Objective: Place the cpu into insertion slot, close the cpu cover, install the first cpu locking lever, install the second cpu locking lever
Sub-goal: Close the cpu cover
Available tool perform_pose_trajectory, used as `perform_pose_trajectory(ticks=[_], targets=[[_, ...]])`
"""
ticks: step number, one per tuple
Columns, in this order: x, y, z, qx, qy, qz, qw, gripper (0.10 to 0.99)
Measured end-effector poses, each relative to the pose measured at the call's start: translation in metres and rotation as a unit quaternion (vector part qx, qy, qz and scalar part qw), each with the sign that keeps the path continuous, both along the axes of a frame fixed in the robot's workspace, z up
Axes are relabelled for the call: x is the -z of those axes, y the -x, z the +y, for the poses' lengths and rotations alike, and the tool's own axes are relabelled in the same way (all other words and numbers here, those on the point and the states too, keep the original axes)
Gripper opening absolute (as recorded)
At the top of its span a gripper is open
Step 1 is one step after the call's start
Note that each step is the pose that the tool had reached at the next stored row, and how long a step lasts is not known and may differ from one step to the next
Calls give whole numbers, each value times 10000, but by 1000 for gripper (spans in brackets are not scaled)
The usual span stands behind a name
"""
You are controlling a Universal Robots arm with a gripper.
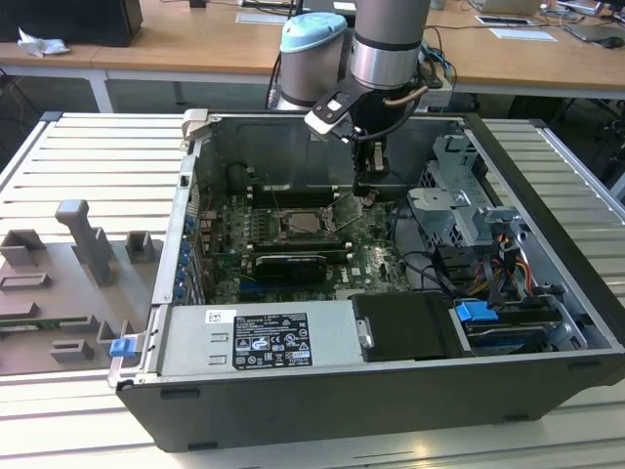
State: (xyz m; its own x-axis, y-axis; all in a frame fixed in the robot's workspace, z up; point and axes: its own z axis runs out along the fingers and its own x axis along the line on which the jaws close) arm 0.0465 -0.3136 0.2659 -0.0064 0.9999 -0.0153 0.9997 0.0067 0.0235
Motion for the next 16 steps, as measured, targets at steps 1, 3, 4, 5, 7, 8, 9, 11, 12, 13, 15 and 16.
perform_pose_trajectory(ticks=[1,3,4,5,7,8,9,11,12,13,15,16], targets=[[4,-28,0,1,10,2,10000,106],[17,-94,0,0,29,9,10000,106],[25,-119,0,1,34,13,10000,106],[33,-144,0,1,39,16,10000,106],[62,-219,1,1,55,28,10000,106],[89,-234,1,0,57,32,10000,106],[155,-237,1,1,57,41,10000,106],[171,-238,1,-6,59,51,10000,106],[171,-239,1,-7,59,60,10000,106],[172,-238,1,-7,59,75,10000,106],[172,-234,1,-6,58,103,9999,106],[172,-231,1,-5,58,117,9999,106]])
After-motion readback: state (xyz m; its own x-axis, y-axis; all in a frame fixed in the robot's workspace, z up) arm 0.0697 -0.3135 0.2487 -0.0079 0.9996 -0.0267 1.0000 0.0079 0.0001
